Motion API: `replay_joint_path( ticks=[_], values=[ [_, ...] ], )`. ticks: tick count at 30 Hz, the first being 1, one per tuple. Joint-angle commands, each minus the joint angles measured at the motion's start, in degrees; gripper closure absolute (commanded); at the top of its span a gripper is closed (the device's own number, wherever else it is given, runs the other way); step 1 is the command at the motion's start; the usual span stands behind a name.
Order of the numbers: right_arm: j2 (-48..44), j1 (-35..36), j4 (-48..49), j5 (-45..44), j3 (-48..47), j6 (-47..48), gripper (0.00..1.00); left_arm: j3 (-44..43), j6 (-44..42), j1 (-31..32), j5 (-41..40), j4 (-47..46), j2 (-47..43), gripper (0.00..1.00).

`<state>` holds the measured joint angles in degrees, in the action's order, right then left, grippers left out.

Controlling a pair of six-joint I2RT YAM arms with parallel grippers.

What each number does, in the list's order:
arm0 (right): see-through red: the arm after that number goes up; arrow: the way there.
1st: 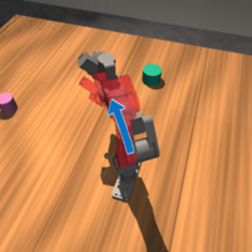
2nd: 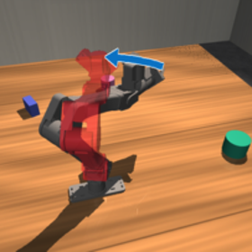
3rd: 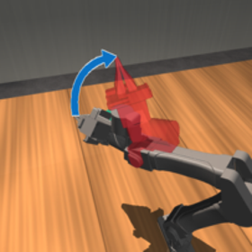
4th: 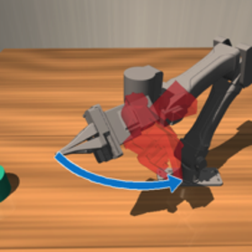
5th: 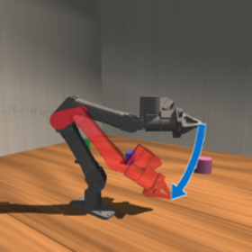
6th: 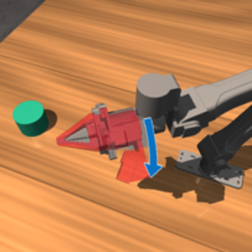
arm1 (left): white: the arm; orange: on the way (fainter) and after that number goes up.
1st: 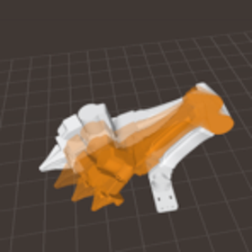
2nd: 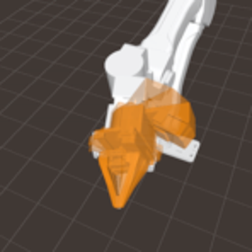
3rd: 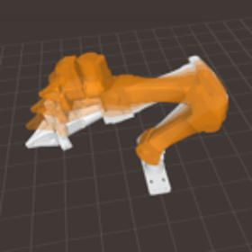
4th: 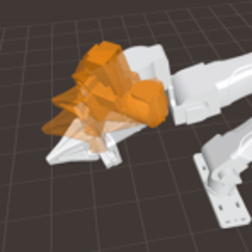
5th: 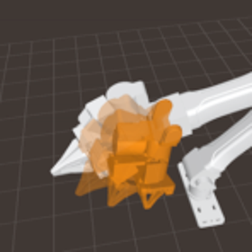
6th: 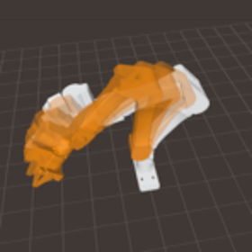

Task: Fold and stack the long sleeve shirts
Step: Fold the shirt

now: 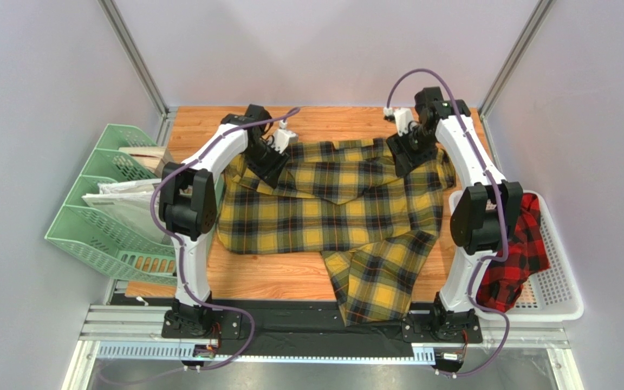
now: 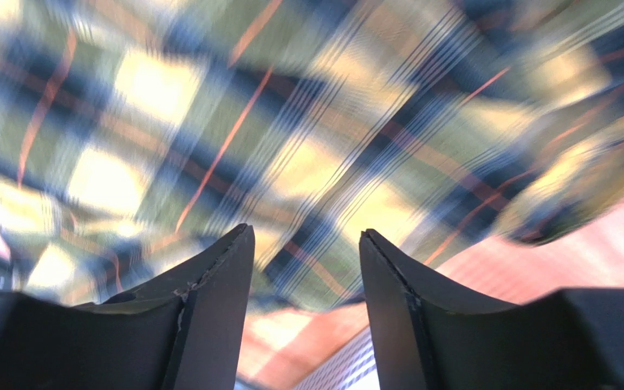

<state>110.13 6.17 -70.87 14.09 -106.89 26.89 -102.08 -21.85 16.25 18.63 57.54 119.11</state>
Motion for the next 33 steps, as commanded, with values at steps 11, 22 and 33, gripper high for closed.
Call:
replay_joint_path(
  ticks=[11, 22, 33],
  values=[
    [5.09, -1.08, 3.36, -10.12, 15.40, 2.64, 0.60, -17.43, -6.54, -5.00, -11.16, 9.51, 18.69, 0.50],
    [3.64, -2.74, -4.00, -4.86, 6.34, 1.41, 0.59, -21.33, -8.13, -7.28, -12.50, 7.95, 17.66, 0.52],
    [-7.90, -3.98, 0.20, -6.00, 25.93, -3.25, 0.54, 4.40, -11.63, 0.18, 21.15, 2.31, -9.65, 0.42]
  ],
)
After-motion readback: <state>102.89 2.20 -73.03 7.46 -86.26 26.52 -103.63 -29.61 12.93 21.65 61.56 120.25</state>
